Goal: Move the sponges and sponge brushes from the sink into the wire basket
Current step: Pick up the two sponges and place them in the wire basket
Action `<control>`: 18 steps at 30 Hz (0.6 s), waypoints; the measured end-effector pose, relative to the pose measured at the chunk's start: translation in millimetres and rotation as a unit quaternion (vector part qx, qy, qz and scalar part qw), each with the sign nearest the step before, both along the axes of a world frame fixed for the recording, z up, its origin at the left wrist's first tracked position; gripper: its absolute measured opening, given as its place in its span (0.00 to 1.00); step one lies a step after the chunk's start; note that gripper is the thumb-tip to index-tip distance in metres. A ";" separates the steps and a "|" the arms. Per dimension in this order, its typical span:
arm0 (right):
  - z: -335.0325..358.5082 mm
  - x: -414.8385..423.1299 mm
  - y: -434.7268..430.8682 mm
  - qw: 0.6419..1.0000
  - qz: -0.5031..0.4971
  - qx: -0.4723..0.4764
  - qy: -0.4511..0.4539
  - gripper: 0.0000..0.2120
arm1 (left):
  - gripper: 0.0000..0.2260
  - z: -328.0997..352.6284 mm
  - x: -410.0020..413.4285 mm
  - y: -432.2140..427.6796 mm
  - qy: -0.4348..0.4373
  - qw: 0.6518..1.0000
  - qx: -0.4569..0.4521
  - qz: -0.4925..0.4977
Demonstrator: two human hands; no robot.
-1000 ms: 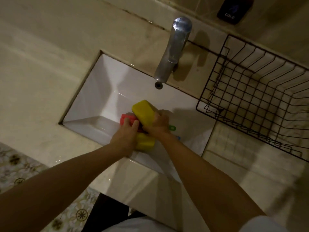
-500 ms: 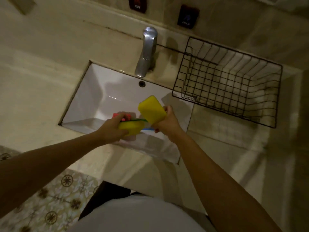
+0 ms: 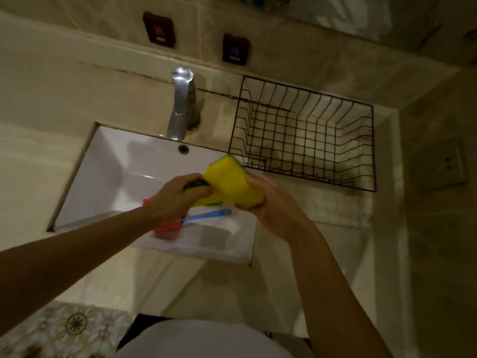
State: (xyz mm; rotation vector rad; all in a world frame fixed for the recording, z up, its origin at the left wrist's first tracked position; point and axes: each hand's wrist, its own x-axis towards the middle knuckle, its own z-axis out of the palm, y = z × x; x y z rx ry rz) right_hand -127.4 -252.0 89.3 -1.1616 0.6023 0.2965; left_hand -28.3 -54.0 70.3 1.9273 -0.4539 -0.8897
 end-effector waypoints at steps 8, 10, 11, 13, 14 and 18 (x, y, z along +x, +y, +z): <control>28.2 6.9 -87.0 0.992 0.034 -0.117 -0.040 0.28 | 0.24 16.4 43.9 -39.4 -0.097 0.995 -0.033 0.002; 29.9 18.8 -111.9 0.992 -0.022 -0.120 -0.030 0.30 | 0.28 16.6 53.0 -49.8 -0.111 0.993 -0.034 0.016; 30.9 27.5 -121.8 0.988 -0.034 -0.150 -0.018 0.30 | 0.29 16.3 57.3 -54.4 -0.117 0.992 -0.039 0.017; 28.5 47.7 -137.8 0.967 -0.026 -0.254 -0.005 0.29 | 0.30 16.6 64.1 -63.2 -0.148 0.988 -0.041 0.002; 24.1 59.4 -142.6 0.953 -0.023 -0.302 -0.004 0.27 | 0.30 16.5 66.8 -66.3 -0.163 0.986 -0.040 -0.009; -6.8 105.7 -151.5 0.871 0.020 -0.490 0.010 0.26 | 0.31 11.9 74.2 -71.3 -0.179 0.982 -0.051 -0.027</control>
